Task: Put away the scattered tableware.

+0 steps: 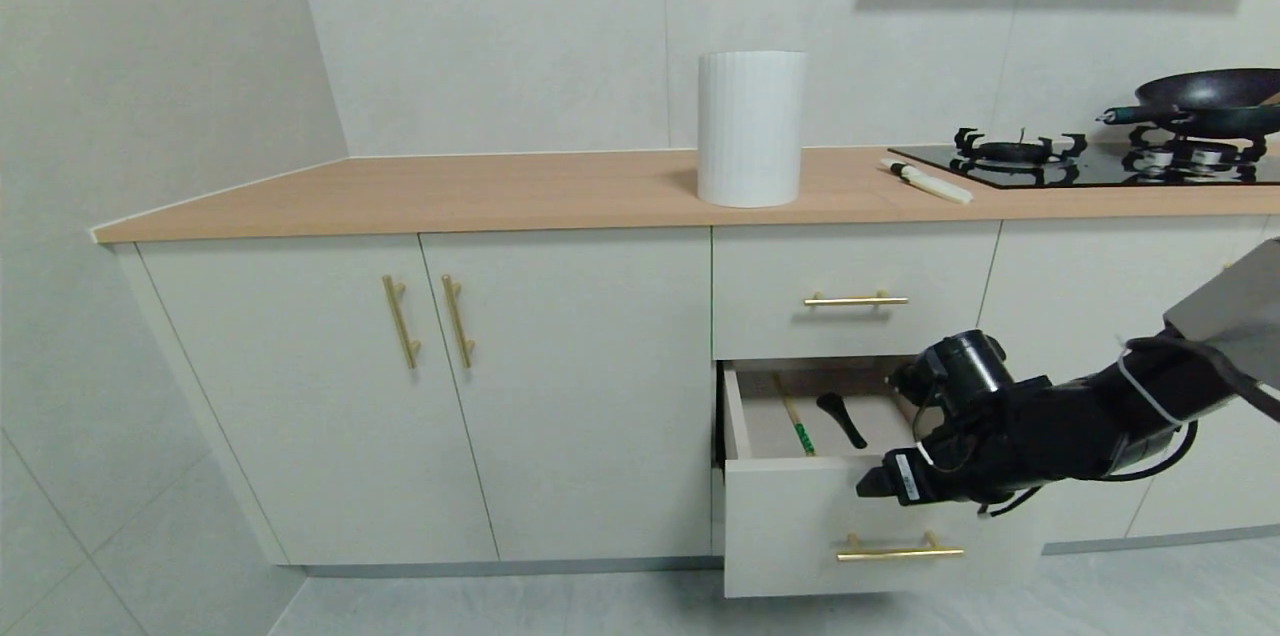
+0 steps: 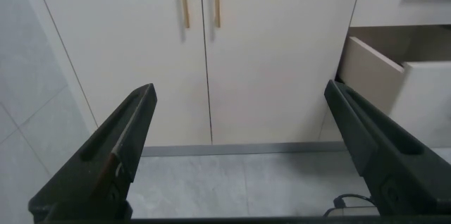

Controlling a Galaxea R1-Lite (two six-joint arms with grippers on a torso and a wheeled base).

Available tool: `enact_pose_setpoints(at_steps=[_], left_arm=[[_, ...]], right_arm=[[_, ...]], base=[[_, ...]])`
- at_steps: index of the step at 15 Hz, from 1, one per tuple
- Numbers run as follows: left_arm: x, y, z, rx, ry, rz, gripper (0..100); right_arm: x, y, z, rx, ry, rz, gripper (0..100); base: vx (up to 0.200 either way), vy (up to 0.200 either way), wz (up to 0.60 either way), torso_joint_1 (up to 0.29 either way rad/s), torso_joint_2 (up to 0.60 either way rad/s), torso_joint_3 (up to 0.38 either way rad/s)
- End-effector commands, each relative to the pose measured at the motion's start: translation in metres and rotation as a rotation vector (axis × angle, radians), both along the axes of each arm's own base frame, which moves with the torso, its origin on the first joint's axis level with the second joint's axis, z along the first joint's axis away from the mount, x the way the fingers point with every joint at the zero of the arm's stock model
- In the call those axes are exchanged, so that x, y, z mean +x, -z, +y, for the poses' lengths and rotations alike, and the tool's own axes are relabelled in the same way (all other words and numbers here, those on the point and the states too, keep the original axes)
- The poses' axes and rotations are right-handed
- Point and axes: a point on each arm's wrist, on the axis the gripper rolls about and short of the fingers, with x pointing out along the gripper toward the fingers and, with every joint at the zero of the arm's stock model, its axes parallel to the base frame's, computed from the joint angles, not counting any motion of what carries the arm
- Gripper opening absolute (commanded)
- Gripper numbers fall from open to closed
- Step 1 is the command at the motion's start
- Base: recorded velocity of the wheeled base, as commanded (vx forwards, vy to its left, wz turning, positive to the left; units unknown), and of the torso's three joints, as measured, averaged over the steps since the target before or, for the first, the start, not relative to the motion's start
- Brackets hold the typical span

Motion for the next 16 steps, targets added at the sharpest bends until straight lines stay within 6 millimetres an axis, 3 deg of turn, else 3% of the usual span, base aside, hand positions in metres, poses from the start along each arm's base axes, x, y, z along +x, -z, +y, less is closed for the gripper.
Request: enact_pose_setpoints(at_steps=[1, 5, 9, 16], left_arm=[[0.0, 0.0, 0.0, 0.0, 0.0, 0.001, 100], [0.0, 0.0, 0.0, 0.0, 0.0, 0.001, 100], [0.0, 0.0, 0.0, 0.0, 0.0, 0.001, 100], [0.0, 0.0, 0.0, 0.0, 0.0, 0.001, 100]], right_arm=[[0.011, 0.025, -0.003, -0.007, 0.063, -0.001, 100], [0.04, 0.051, -0.001, 0.064, 0.165, -0.137, 100], [0.071, 0.064, -0.008, 0.086, 0.283, -0.207, 100], [0.12, 0.071, -0.033, 0.203, 0.497, -0.295, 100]], base=[[0.0, 0.0, 0.0, 0.0, 0.0, 0.0], [0.0, 0.0, 0.0, 0.0, 0.0, 0.0], [0.0, 0.0, 0.0, 0.0, 0.0, 0.0], [0.0, 0.0, 0.0, 0.0, 0.0, 0.0]])
